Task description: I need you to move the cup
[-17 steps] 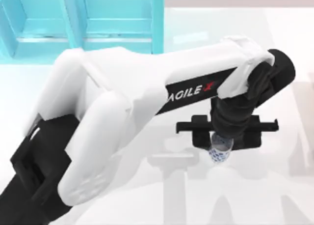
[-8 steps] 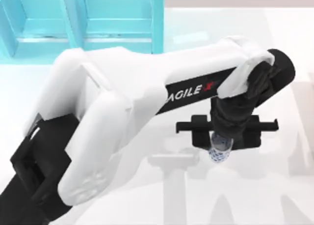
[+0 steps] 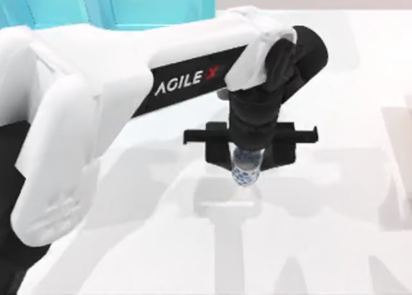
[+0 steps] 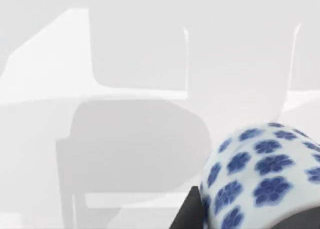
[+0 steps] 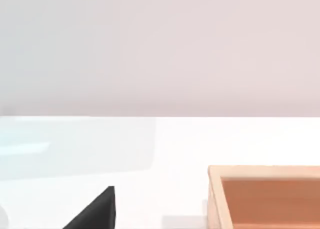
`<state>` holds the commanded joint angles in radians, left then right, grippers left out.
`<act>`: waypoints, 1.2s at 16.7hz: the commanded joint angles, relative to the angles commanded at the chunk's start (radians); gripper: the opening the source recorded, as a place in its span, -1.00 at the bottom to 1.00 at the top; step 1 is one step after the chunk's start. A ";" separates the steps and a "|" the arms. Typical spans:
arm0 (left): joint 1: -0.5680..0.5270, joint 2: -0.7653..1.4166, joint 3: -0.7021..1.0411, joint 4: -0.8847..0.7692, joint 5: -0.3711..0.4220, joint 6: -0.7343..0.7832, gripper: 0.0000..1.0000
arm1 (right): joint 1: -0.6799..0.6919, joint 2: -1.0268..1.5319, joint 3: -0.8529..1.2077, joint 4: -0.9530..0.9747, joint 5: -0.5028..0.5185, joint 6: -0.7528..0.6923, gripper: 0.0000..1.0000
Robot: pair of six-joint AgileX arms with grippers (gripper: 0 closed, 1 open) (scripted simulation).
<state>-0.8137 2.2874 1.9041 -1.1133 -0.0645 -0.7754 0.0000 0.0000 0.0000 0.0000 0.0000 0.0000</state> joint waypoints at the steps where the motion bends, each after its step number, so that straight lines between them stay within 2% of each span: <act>1: 0.047 -0.055 -0.062 0.009 0.003 0.045 -1.00 | 0.000 0.000 0.000 0.000 0.000 0.000 1.00; 7: 0.371 -0.439 -0.515 0.069 0.029 0.360 -1.00 | 0.000 0.000 0.000 0.000 0.000 0.000 1.00; 11: 0.536 -0.622 -0.705 0.098 0.043 0.520 -1.00 | 0.000 0.000 0.000 0.000 0.000 0.000 1.00; 13: 0.566 -0.653 -0.735 0.103 0.046 0.551 -1.00 | 0.000 0.000 0.000 0.000 0.000 0.000 1.00; 20: 0.567 -0.635 -0.760 0.141 0.044 0.551 -1.00 | 0.000 0.000 0.000 0.000 0.000 0.000 1.00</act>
<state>-0.2468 1.6528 1.1439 -0.9721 -0.0203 -0.2241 0.0000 0.0000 0.0000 0.0000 0.0000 0.0000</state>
